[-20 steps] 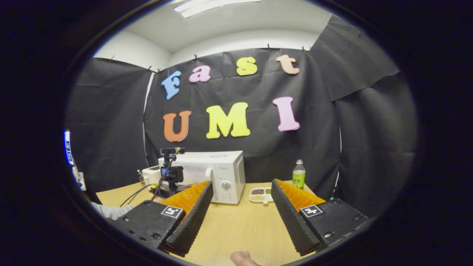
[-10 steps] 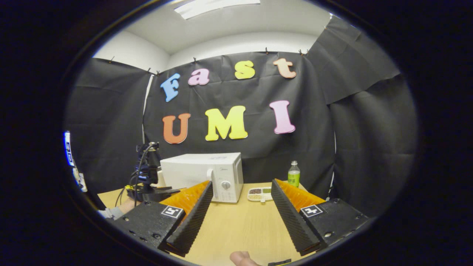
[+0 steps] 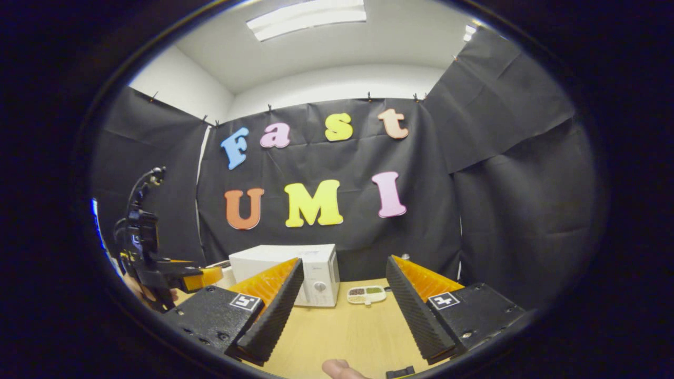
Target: Open the microwave oven with the left hand, put the food in, and close the microwave oven.
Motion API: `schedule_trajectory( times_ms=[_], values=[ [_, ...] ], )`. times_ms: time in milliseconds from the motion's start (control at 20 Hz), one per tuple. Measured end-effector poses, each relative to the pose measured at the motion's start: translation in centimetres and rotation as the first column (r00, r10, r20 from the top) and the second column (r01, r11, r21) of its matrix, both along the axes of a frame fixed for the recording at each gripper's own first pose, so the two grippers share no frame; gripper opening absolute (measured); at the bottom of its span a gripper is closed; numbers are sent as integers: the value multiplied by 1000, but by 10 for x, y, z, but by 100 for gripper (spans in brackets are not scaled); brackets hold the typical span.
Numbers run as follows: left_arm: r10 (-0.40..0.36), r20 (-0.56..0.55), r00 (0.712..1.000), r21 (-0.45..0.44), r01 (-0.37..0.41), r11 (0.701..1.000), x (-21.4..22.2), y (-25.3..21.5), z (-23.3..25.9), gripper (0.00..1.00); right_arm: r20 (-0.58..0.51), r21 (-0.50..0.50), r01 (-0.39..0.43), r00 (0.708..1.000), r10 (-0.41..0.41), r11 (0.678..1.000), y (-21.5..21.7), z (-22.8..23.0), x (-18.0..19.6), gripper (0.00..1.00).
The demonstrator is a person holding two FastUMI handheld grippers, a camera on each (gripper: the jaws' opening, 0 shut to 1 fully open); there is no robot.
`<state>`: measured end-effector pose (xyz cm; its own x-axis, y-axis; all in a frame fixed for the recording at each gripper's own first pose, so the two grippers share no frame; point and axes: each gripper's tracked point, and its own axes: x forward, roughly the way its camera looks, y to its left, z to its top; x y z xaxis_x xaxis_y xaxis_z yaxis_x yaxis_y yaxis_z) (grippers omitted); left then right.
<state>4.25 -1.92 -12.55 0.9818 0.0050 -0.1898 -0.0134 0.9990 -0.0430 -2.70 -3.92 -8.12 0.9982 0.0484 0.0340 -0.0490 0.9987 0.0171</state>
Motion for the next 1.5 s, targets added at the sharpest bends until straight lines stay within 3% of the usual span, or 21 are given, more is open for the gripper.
schedule_trajectory(
  times_ms=[150,200,250,300,350,400,600,650,700,1050,1100,1150,1200,1250,1300,1350,1400,1500],
  values=[
    [5,48,999,-9,-4,1000,-42,-3,30,95,27,-16,3,1000,-2,1000,1,21,-11,91],
    [16,54,998,-12,-15,1000,-58,0,31,95,40,-32,8,999,-6,999,2,26,-15,100],
    [33,50,998,-16,-33,999,-74,3,27,95,41,-44,15,999,-14,999,1,23,-20,91],
    [52,54,997,-25,-51,998,-88,7,23,95,28,-51,14,1000,-12,999,4,18,-24,100],
    [61,68,996,-33,-59,998,-98,9,24,95,8,-59,2,1000,-2,998,9,9,-27,100],
    [61,78,995,-38,-58,998,-104,9,24,95,-11,-63,-16,1000,15,998,15,3,-29,91],
    [77,99,992,18,-79,997,-113,13,29,95,-47,-43,-50,998,48,998,23,-3,-33,92],
    [66,106,992,21,-69,997,-114,10,30,95,-38,-41,-56,998,55,998,25,-2,-35,100],
    [47,106,993,22,-50,999,-114,3,29,95,-31,-40,-56,998,55,998,25,0,-37,91],
    [28,102,994,14,-30,999,-116,0,28,95,-27,-37,-43,999,43,998,22,0,-39,91],
    [31,102,994,17,-33,999,-115,2,28,95,-30,-29,-45,999,45,999,22,0,-39,100],
    [35,103,994,19,-37,999,-114,4,29,95,-32,-25,-42,999,41,999,19,-1,-38,100],
    [38,103,994,20,-40,999,-113,3,29,95,-33,-24,-36,999,35,999,15,-1,-38,91],
    [41,102,994,20,-43,999,-114,5,29,95,-35,-24,-29,999,28,999,13,-2,-37,91],
    [42,101,994,18,-44,999,-114,3,28,95,-40,-24,-20,999,19,1000,10,-4,-36,100],
    [40,99,994,19,-42,999,-114,3,27,95,-46,-25,-14,999,13,1000,8,-7,-36,100],
    [40,96,995,21,-42,999,-114,3,26,95,-52,-27,-16,999,14,1000,9,-8,-35,91],
    [41,91,995,21,-43,999,-114,3,25,95,-59,-21,-28,998,26,999,13,-10,-35,91]
  ],
)
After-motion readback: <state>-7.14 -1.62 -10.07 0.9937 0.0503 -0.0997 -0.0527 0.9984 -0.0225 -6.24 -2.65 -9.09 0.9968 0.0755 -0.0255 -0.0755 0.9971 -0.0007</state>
